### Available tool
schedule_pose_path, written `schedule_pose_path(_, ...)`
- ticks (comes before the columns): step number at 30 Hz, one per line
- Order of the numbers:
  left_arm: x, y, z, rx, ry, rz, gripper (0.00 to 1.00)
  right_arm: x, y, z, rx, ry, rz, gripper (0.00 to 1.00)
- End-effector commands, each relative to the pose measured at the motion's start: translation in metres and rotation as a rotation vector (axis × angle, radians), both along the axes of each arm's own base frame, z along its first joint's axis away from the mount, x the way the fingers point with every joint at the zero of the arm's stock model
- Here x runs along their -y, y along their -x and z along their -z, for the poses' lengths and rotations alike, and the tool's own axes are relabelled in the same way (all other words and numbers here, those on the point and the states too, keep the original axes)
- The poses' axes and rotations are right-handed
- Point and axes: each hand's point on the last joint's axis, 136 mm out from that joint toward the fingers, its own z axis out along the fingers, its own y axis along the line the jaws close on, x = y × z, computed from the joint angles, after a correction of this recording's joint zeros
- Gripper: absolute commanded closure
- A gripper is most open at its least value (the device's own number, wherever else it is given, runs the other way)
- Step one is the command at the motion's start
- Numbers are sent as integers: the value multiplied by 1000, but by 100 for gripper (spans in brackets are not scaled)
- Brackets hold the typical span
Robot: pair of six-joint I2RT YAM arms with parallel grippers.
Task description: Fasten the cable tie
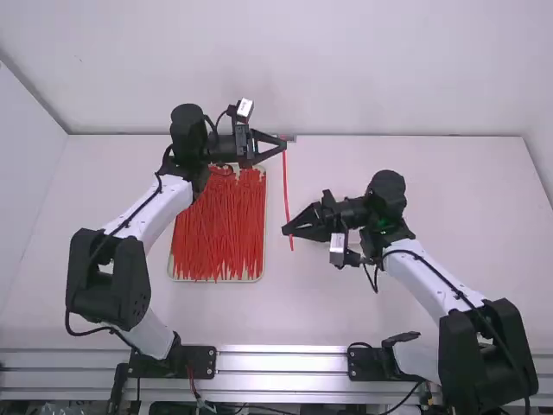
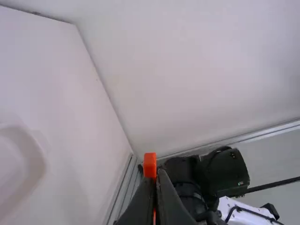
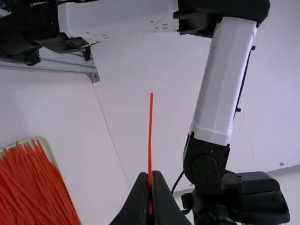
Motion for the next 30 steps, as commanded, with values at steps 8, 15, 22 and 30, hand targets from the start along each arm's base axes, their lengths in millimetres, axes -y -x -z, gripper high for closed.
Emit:
schedule_pose_path(8, 3, 6, 1, 39, -2, 35, 99, -16, -2, -27, -231, 31, 36, 100)
schedule_pose_path(15, -1, 3, 2, 46, -5, 25, 99, -27, 2, -46, -368, 9, 50, 100)
schedule_pose_path(22, -1, 4, 2, 59, -9, 28, 99, -23, -2, -52, -546, 37, 57, 100)
schedule_pose_path(30, -1, 5, 2, 70, -9, 33, 99, -19, -18, -52, -596, 16, 121, 100)
